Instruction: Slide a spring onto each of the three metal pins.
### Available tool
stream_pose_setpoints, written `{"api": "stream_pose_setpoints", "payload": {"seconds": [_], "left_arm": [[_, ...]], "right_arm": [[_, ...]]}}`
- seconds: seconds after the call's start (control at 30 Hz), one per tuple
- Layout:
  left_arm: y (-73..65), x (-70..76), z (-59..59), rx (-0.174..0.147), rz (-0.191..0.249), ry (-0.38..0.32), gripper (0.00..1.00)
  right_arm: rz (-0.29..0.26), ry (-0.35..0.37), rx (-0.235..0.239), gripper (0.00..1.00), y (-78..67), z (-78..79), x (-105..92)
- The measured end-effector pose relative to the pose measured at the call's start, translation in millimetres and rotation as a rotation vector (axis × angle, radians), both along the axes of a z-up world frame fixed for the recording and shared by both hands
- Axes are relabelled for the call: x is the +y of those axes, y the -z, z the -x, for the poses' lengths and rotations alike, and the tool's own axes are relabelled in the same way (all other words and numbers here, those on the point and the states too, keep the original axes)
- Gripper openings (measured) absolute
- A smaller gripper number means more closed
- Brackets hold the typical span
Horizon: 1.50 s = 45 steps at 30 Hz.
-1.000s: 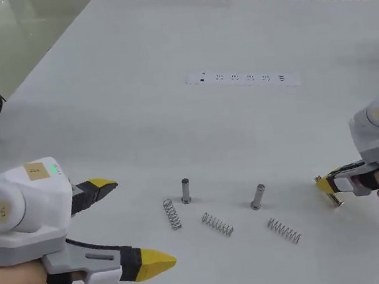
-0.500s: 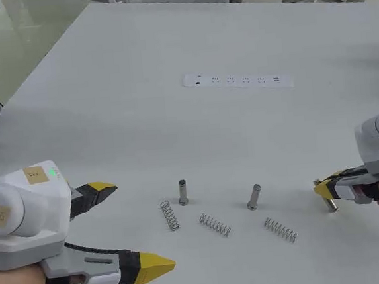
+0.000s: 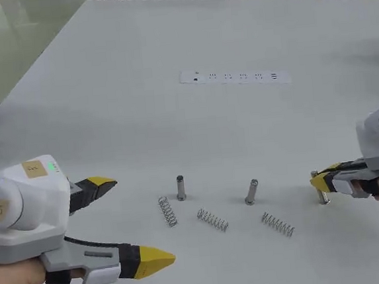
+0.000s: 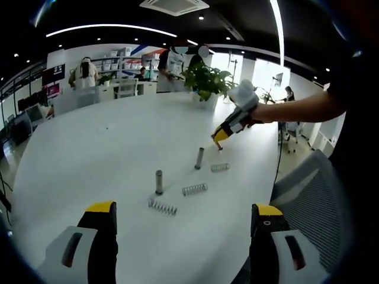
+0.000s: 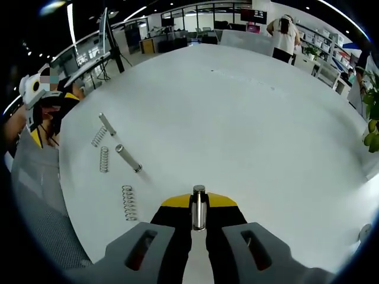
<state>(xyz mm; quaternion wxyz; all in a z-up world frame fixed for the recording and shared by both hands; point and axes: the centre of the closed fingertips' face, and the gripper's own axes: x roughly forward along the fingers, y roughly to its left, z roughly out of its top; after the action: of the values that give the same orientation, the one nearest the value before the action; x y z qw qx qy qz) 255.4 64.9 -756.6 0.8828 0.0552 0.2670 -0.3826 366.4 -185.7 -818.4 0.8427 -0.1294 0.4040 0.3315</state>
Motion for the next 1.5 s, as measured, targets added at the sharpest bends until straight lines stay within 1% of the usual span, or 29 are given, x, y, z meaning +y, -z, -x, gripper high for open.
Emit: {"api": "stream_pose_setpoints", "payload": {"seconds": [0.2,0.57,0.73,0.83,0.93,1.17,1.2,1.23,1.33,1.5], "left_arm": [[-0.8,-0.3,0.1,-0.001,0.002,0.0,0.91],[-0.3,-2.1,1.4,-0.001,0.001,0.005,0.91],[0.1,-2.6,2.1,-0.001,0.002,0.007,0.91],[3.0,-3.9,3.9,0.006,-0.005,0.014,0.91],[2.3,-6.1,4.7,0.007,0.0,0.019,0.91],[1.2,-6.8,2.6,0.004,0.0,0.024,0.91],[0.9,-6.4,2.0,0.003,0.001,0.022,0.91],[0.7,-6.1,1.8,0.004,0.0,0.022,0.9],[0.5,-5.6,1.0,0.003,-0.003,0.021,0.91],[0.4,-5.2,0.6,0.004,-0.003,0.02,0.9]], "right_arm": [[0.003,-0.01,-0.018,0.05,-1.0,1.5,0.6],[-0.015,-0.011,-0.053,0.05,-6.5,3.9,1.5],[-0.02,-0.007,-0.082,0.05,-8.8,5.0,-1.5],[-0.028,-0.001,-0.082,0.05,-8.9,5.6,-1.9],[-0.026,-0.004,-0.098,0.05,-10.4,6.4,-2.4],[-0.043,0.001,-0.113,0.05,-10.7,9.0,-2.5],[-0.041,0.003,-0.119,0.05,-10.9,9.6,-2.9],[-0.038,0.005,-0.133,0.05,-11.1,9.2,-4.2],[-0.037,0.012,-0.151,0.05,-10.9,9.4,-7.0],[-0.047,0.007,-0.168,0.05,-10.1,11.1,-8.4]]}}
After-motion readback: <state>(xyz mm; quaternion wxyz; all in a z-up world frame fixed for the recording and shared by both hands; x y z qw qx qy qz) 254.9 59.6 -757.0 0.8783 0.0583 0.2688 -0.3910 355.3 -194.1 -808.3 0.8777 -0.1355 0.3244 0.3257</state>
